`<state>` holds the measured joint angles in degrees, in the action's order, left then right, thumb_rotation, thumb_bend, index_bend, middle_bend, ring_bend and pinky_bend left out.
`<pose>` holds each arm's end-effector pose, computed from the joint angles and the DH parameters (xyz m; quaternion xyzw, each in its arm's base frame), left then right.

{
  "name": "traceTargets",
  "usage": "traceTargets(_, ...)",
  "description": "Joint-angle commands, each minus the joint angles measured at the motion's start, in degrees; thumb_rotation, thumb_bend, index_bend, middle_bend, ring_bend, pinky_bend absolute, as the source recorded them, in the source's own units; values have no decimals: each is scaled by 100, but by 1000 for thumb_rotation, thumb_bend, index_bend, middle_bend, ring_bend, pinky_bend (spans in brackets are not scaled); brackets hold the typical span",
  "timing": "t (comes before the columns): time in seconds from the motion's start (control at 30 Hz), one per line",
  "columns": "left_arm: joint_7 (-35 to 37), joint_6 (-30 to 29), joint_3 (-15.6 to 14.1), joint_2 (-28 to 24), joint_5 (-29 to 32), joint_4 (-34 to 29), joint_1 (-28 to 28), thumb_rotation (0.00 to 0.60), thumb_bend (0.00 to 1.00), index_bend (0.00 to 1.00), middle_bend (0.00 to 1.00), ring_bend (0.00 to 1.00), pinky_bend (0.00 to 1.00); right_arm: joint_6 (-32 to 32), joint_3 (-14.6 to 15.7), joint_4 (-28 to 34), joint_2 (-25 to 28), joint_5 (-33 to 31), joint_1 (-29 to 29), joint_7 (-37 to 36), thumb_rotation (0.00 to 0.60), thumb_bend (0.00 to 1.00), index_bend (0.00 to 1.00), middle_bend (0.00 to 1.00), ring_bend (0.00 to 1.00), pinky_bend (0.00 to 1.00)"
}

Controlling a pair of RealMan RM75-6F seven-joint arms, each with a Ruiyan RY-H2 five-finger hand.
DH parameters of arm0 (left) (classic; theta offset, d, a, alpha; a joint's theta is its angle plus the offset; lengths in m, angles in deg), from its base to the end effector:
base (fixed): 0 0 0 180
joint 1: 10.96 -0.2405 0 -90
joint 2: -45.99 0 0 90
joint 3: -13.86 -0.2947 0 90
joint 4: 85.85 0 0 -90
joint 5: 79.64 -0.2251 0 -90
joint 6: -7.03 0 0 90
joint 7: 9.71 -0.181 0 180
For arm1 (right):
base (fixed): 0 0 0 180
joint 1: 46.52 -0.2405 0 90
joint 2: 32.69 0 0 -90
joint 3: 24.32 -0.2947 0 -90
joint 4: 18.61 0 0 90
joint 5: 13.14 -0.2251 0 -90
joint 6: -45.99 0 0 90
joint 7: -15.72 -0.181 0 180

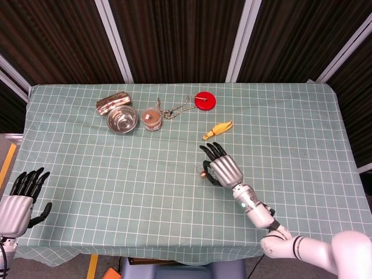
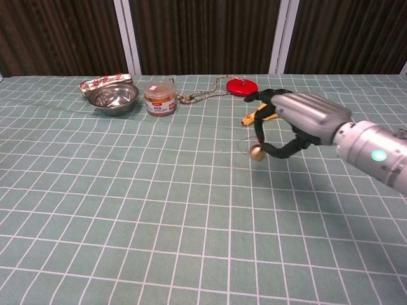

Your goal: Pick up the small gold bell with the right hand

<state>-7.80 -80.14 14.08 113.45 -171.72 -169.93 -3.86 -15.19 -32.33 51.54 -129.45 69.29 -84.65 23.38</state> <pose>-0.3523 0.2268 0.1452 -0.6427 -0.3399 -0.3991 0.5587 -0.1834 -0.3926 -0.0692 0.7468 -0.3192 0.4255 0.3992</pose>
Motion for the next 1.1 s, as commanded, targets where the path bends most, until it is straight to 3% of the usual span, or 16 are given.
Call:
traceTargets(0.03,-29,39,-1,1,47,4,-4,600,407,0,0,0,1,-363,245,451,456,85,375,39,600,603,784,178,0,0)
traceTargets(0.23,-32,-6,15,2,2,-40,5,600,408,0,0,0,1,68,-69,461,171,-79,-28,44,600,603,787,178,0,0)
traceTargets(0.4,-42,-23,-3,5,-39,-35,1,600,407,0,0,0,1,26,-23,444,183,-81,16,104,600,603,787,178,0,0)
traceTargets(0.47,-28,7,-3,-14,62,-15,-34,600,407,0,0,0,0,-327,161,573,329,90,261,47,600,603,787,178,0,0)
traceTargets(0.63,-10,-60,18,-21,12,-39,-32,600,406,0,0,0,1,-95,27,418,114,69,29,17,600,604,787,178,0,0)
traceTargets(0.83,-20,-50,-8,-35,21,-37,-57,600,407,0,0,0,1,-508,361,499,426,226,439,78,600,606,787,178,0,0)
traceTargets(1.1,-31,-52,8,-19,7,-39,-43,600,407,0,0,0,1,-123,184,342,99,138,149,-36,600,605,786,178,0,0)
